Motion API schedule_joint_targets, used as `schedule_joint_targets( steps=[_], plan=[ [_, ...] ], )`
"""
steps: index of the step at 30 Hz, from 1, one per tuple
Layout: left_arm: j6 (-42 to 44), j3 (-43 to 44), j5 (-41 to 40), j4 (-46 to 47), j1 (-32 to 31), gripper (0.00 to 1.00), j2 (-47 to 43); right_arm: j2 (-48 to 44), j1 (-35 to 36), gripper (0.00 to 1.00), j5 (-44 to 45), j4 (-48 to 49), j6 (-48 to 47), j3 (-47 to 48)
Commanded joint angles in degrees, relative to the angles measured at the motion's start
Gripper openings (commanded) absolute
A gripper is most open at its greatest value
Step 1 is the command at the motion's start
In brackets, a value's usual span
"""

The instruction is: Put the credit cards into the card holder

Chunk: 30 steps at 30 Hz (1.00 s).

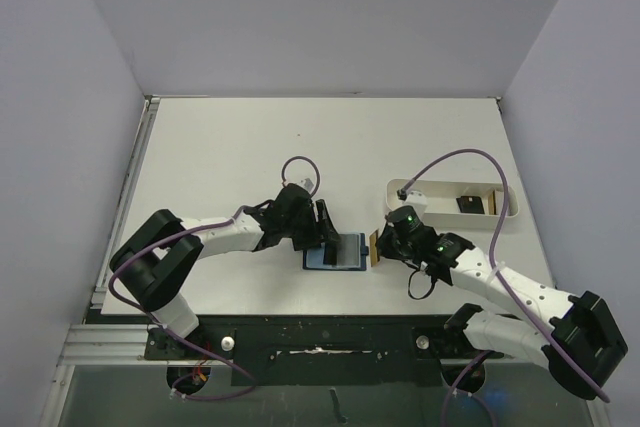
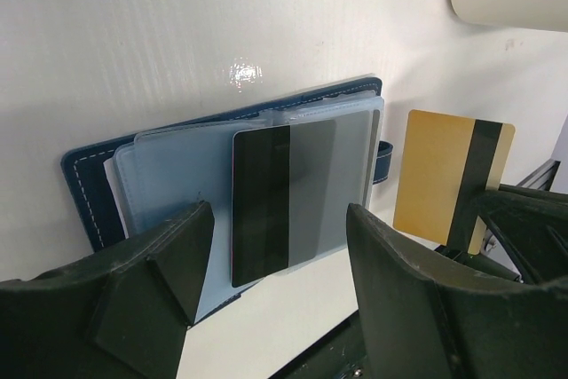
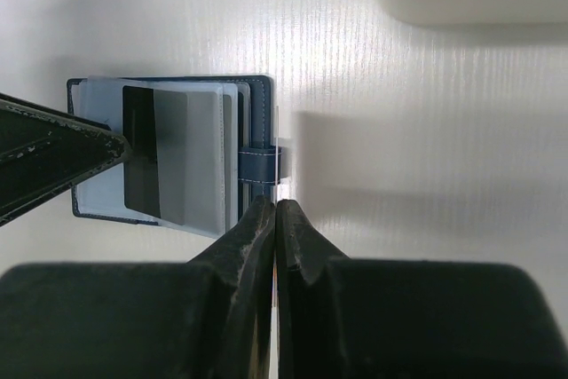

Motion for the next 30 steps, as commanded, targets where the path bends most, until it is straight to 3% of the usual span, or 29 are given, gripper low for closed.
schedule_joint_targets(
  steps=[1,30],
  plan=[
    [0.76,0.79,0.67,1.59,-0.09,0.6,-1.01,0.92,0.43,0.0,1.23,1.45,-0.41,1.8],
    [-2.56,-0.7,4.66,7.96,-0.99,0.58,2.16,4.32,2.17,0.0,-0.47,4.53,0.28,1.37]
  ],
)
